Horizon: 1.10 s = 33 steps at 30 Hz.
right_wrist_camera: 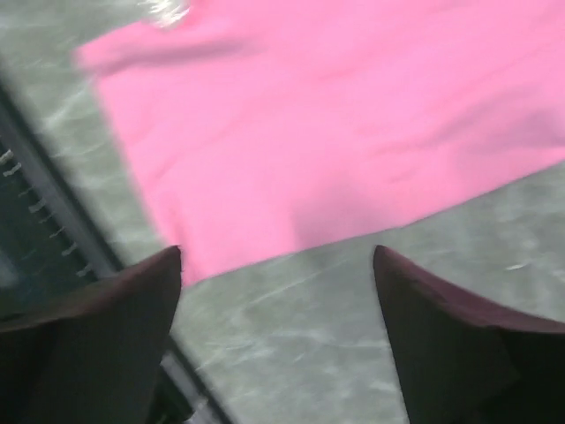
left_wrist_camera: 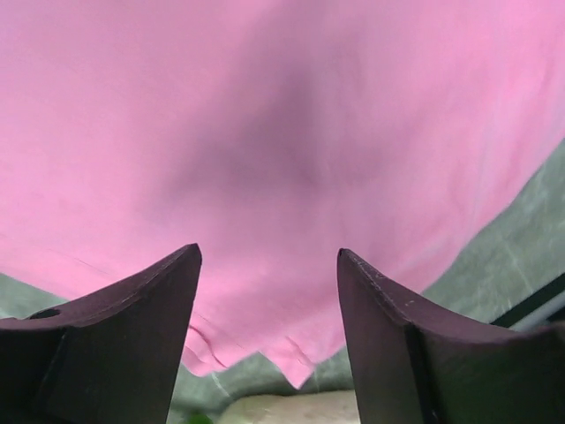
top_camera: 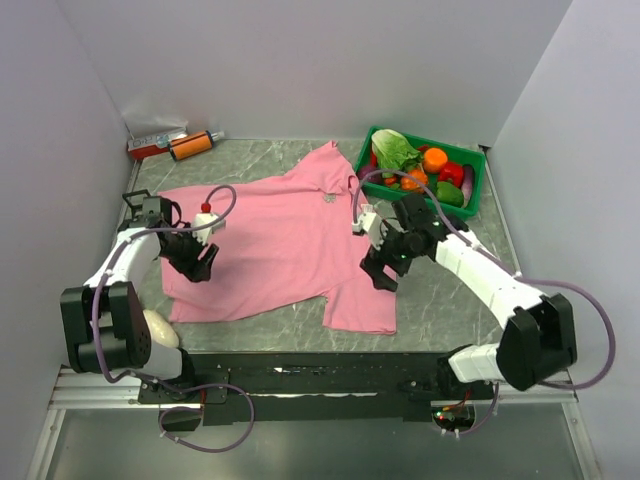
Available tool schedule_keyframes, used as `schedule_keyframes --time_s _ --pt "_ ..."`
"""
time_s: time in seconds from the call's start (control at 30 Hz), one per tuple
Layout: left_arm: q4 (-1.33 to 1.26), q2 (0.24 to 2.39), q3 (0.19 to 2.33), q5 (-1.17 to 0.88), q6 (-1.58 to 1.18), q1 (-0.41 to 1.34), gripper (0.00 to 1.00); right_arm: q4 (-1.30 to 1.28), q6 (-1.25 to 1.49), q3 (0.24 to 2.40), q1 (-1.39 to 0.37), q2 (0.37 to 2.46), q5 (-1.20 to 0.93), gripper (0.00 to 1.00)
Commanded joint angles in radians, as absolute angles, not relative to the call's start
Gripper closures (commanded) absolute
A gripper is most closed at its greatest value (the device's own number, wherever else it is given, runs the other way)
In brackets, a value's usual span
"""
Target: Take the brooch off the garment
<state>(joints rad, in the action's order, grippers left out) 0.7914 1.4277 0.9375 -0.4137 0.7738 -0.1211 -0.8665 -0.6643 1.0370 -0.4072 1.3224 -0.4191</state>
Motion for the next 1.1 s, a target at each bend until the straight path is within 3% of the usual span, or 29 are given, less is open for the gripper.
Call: schedule_keyframes --time_s 0.0,0.2,0.37,0.47,0.5,0.6,0.7,0.87,0.97,1.03,1.07 --pt "0.770 1.446 0.994 -0.497 0.701 -0.121 0.31 -0.615 -0.737 1.034 -0.387 1.455 -0.316 0.00" --pt "0.710 1.430 0.960 -0.488 0.692 -0.121 0.30 -0.638 -0.923 1.140 -0.353 1.669 -0.331 0.08" --pt "0.703 1.422 0.947 -0.486 0.680 -0.120 0.30 -0.612 -1.046 1.106 -0.347 1.724 -0.275 0.17" --pt "0.698 1.408 0.930 -0.482 0.678 -0.118 0.30 -0.659 -1.106 1.068 -0.348 1.732 -0.267 0.35" --pt "0.699 1.407 0.924 -0.479 0.681 -0.115 0.30 -0.678 -1.118 1.039 -0.350 1.721 -0.265 0.51" --pt "0.703 1.404 0.896 -0.472 0.692 -0.112 0.30 -0.774 -1.121 0.974 -0.357 1.674 -0.275 0.74" --pt "0.706 1.422 0.859 -0.460 0.715 -0.112 0.30 -0.889 -1.140 0.886 -0.393 1.587 -0.308 0.85" --pt "0.715 1.466 0.839 -0.453 0.732 -0.112 0.30 -1.135 -1.137 0.876 -0.439 1.490 -0.419 0.90" --pt "0.732 1.483 0.854 -0.462 0.741 -0.110 0.30 -1.219 -1.167 0.926 -0.419 1.508 -0.425 0.84" --pt "0.741 1.503 0.880 -0.482 0.744 -0.110 0.30 -1.241 -1.183 0.966 -0.399 1.503 -0.431 0.60" --pt "0.758 1.511 0.922 -0.494 0.741 -0.110 0.30 -1.227 -1.166 0.986 -0.390 1.497 -0.440 0.54"
